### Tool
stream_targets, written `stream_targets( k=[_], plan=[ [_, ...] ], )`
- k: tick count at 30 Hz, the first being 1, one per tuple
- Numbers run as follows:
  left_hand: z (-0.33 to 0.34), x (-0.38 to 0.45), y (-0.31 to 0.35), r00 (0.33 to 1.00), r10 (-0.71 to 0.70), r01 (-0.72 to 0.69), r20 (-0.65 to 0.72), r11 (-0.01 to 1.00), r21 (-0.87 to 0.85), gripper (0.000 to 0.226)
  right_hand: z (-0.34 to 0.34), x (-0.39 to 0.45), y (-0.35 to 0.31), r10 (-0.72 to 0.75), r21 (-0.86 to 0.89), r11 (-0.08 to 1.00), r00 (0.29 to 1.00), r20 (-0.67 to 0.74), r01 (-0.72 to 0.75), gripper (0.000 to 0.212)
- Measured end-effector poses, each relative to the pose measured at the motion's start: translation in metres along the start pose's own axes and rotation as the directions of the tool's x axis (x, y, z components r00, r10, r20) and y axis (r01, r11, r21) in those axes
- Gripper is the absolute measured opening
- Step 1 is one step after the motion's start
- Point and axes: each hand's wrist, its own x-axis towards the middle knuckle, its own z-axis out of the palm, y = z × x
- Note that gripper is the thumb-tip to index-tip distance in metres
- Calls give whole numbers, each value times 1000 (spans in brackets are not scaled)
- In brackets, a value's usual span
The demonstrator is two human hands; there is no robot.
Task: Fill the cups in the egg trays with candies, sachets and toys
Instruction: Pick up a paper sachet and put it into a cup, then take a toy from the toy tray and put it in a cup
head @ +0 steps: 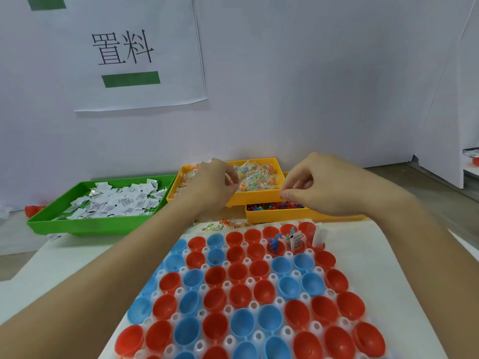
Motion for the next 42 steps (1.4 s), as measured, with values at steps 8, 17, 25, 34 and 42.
stream_targets(
  k=[8,17,25,34,42],
  plan=[
    [26,51,12,993,-77,60,93,984,170,21,-9,-5,-1,-16,46,999,999,-37,18,11],
    [22,44,12,997,-62,64,-52,997,52,26,-10,-7,-1,-5,66,998,999,-48,8,10],
    [-8,-8,14,967,-142,42,-213,908,-417,16,-3,-5,-9,5,80,997,994,-108,3,10],
    [-46,-91,13,998,15,45,64,563,-826,19,17,-2,-39,-82,306,946,993,-90,105,18],
    [-42,-92,15,999,37,-20,8,683,-730,12,22,-7,-49,-190,533,832,982,13,154,14]
  ],
)
